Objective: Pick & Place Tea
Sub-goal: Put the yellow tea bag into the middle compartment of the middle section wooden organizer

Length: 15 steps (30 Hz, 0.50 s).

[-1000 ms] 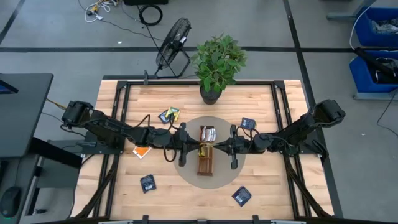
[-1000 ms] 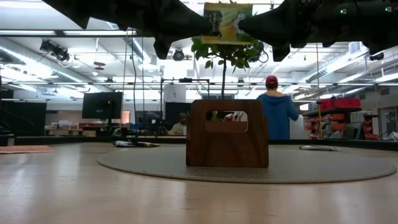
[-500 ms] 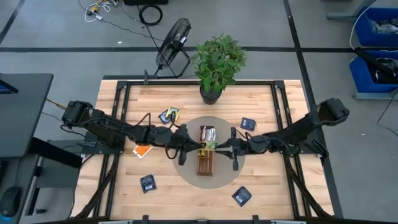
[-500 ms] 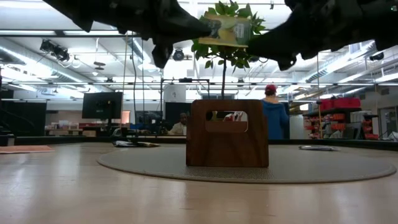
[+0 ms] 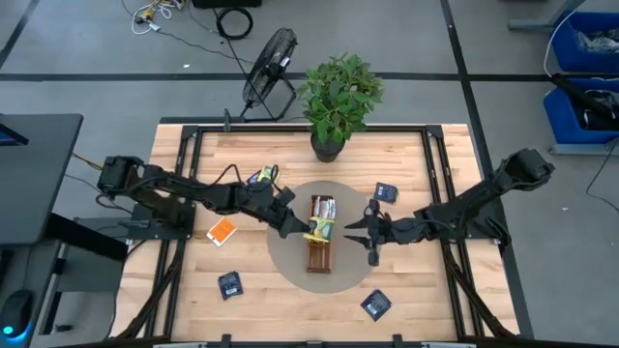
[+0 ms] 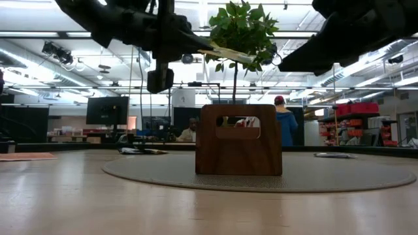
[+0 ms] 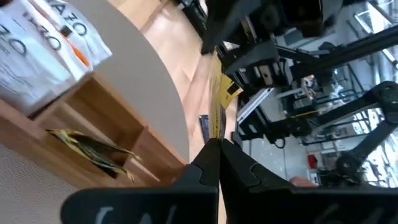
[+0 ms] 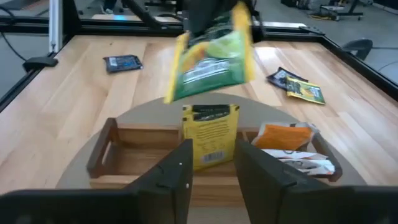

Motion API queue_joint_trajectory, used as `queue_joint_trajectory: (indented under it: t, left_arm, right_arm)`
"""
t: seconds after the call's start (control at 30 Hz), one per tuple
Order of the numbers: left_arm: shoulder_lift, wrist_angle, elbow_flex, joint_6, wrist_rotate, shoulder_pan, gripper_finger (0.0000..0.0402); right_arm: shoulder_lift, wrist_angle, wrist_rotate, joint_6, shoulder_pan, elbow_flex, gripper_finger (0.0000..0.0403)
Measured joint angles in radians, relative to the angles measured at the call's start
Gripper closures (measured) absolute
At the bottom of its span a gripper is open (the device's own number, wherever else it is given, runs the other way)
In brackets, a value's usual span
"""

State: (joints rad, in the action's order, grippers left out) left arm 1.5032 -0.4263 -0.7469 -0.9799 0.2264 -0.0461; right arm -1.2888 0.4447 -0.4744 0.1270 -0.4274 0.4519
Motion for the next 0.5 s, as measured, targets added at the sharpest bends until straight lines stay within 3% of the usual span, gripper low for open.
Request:
queue_joint_trajectory:
  t: [0.23,0.37,0.5]
  left_arm:
    - [0.000,0.043,0.000,0.090,-0.005,0.014,0.0401]
    - [0.000,0.059,-0.009,0.254,-0.020,0.018,0.0401]
    - [-0.001,0.172,-0.068,0.551,-0.026,0.033,0.0401]
  right_arm:
    - [0.000,-0.007,-0.042,0.005,-0.054,-0.006,0.0287]
    - [0.000,0.008,-0.042,0.033,-0.066,-0.029,0.0291]
    - [-0.001,0.032,-0.042,0.091,-0.065,-0.064,0.0291]
